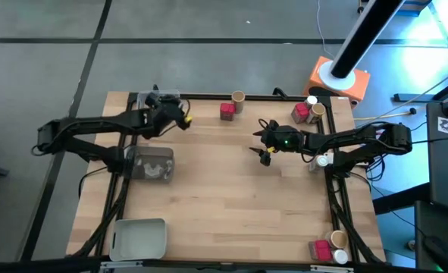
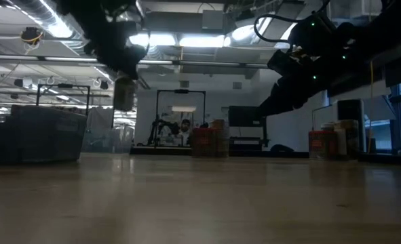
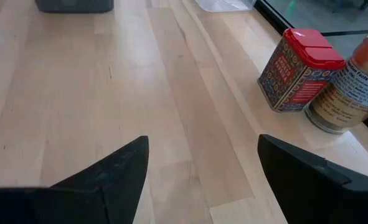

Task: Sort spices by type
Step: Put the top left white spice bottle into the transparent bin

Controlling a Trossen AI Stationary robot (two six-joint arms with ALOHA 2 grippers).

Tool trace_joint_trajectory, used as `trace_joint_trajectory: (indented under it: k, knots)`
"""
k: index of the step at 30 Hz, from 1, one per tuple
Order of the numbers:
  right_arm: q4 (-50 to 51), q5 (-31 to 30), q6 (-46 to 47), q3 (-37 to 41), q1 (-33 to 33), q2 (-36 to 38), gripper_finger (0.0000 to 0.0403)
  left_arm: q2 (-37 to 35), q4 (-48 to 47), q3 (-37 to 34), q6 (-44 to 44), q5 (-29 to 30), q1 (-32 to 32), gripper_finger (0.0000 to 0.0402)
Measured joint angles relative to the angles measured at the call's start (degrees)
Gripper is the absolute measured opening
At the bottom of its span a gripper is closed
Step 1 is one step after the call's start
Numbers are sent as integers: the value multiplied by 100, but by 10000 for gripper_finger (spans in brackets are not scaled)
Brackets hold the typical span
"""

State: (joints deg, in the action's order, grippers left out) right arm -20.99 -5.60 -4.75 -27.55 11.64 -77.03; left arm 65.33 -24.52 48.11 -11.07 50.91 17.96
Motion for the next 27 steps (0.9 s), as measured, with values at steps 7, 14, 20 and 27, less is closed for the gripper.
trace_joint_trajectory:
  k: [7, 14, 20, 27]
  knots:
    - [-20, -1, -2, 0, 0, 0, 301, 19, 937, -529, 227, -309, 978, 191]
    - [-18, -1, -2, 0, 0, 0, 301, 19, 1574, -973, 47, -1252, 1725, 191]
    - [-17, -1, -4, 0, 0, 0, 301, 91, 1826, -1261, -83, -1741, 2069, 191]
    - [-22, -1, -7, 0, 0, -2, 301, 271, 2286, -1589, -92, -1747, 2362, 191]
